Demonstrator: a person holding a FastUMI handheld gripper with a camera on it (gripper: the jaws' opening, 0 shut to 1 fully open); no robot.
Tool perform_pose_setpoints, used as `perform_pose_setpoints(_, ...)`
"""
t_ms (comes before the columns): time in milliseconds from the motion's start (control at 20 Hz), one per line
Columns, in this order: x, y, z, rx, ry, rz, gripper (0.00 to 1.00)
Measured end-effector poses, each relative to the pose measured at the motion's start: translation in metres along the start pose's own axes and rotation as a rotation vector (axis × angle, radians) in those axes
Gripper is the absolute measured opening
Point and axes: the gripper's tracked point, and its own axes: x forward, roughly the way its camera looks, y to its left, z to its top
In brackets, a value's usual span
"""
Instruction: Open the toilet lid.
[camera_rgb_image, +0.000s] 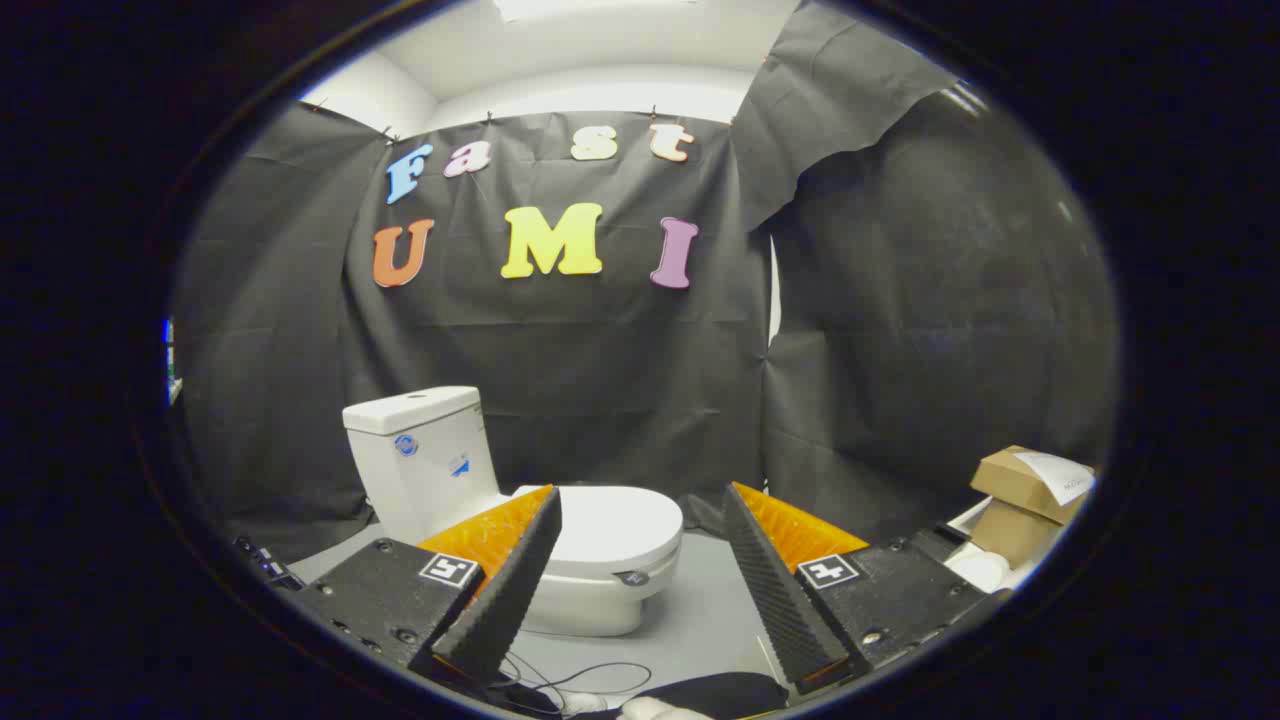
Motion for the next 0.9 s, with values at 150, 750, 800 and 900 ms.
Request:
perform_pose_setpoints(150,0.001,-0.008,-0.003,0.01,0.005,-0.011,1.0)
perform_pose_setpoints(750,-0.003,-0.011,-0.006,0.011,0.001,-0.028,1.0)
perform_pose_setpoints(800,-0.003,-0.01,-0.005,0.008,-0.002,-0.025,1.0)
perform_pose_setpoints(900,0.0,-0.007,-0.006,-0.003,-0.003,-0.022,1.0)
